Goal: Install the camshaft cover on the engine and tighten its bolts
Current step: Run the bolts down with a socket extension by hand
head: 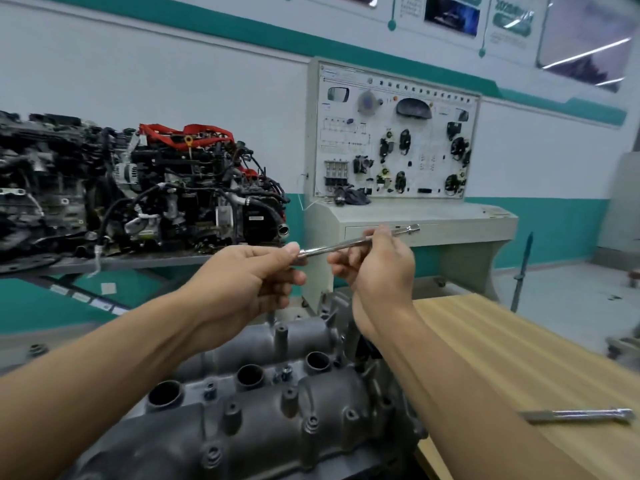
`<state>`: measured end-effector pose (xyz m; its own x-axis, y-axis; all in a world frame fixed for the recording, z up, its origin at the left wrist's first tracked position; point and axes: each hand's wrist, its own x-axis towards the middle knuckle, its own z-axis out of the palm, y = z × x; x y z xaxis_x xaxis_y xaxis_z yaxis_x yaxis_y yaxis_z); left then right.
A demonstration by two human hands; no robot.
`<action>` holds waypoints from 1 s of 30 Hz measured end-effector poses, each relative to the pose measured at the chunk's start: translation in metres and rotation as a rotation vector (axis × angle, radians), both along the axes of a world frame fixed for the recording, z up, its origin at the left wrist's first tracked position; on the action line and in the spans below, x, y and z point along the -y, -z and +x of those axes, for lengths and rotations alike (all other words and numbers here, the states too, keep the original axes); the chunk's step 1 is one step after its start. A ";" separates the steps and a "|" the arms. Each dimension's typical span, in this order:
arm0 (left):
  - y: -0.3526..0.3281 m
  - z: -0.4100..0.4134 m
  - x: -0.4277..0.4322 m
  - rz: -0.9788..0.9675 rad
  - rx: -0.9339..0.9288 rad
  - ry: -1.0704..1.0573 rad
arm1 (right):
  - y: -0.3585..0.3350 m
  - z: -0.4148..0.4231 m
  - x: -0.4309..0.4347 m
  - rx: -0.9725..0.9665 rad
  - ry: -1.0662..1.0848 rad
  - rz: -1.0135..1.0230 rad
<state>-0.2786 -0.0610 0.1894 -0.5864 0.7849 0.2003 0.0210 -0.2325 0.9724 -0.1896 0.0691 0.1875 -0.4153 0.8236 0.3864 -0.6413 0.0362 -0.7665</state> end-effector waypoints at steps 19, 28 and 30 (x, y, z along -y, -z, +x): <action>0.007 -0.006 0.020 -0.346 -1.042 0.054 | 0.003 0.003 0.014 0.401 0.139 0.681; 0.020 -0.017 0.013 -0.326 -1.014 -0.091 | 0.025 -0.020 0.027 0.460 0.355 1.012; 0.023 -0.017 0.012 -0.332 -1.055 -0.119 | 0.031 -0.021 0.029 0.423 0.392 0.968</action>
<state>-0.2961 -0.0734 0.1662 -0.3206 0.8420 0.4338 0.8792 0.0941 0.4670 -0.2109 0.0403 0.1567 -0.4431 0.3556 0.8229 -0.1505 0.8754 -0.4593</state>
